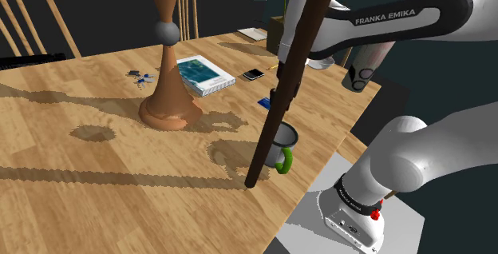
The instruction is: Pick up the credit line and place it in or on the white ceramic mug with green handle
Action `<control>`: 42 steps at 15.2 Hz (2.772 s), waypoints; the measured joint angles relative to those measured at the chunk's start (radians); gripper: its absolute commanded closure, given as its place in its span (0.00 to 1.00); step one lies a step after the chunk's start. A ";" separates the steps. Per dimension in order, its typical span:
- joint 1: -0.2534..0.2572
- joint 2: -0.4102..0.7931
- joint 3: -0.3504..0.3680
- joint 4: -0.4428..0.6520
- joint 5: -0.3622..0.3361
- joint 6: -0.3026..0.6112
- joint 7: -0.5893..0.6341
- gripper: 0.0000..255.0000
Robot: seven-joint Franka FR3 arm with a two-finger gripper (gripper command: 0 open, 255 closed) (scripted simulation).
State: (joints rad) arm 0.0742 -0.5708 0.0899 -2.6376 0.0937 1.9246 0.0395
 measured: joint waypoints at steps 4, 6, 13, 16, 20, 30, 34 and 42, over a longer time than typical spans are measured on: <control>0.001 -0.017 0.000 0.045 -0.001 -0.062 0.006 1.00; -0.002 -0.032 -0.006 0.063 -0.005 -0.095 0.002 1.00; -0.002 -0.050 -0.009 0.145 -0.008 -0.195 0.008 1.00; -0.004 -0.049 -0.013 0.188 -0.011 -0.237 0.007 1.00; 0.018 -0.110 0.018 0.167 0.017 -0.274 0.046 1.00; 0.136 -0.358 0.172 0.073 0.183 -0.405 0.242 1.00; 0.148 -0.376 0.192 0.032 0.205 -0.380 0.255 1.00; 0.158 -0.384 0.219 -0.077 0.232 -0.280 0.244 1.00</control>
State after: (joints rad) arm 0.2326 -0.9547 0.3087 -2.7146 0.3253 1.6442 0.2838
